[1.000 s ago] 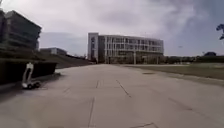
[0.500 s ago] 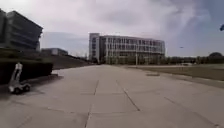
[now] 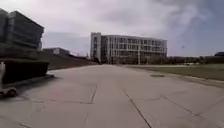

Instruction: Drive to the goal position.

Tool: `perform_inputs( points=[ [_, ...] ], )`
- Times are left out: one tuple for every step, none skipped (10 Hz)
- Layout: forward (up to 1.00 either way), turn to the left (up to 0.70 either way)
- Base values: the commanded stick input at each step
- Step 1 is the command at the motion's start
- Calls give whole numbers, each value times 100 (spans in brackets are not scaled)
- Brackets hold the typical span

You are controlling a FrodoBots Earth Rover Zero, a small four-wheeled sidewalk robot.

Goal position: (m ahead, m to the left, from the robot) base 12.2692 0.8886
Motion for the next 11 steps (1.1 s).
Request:
perform_inputs(
  points=[
    [96,0],
    [100,0],
    [100,0],
    [100,0],
    [100,0],
    [100,0],
    [100,0],
    [100,0],
    [100,0],
    [100,0],
    [100,0]
  ],
)
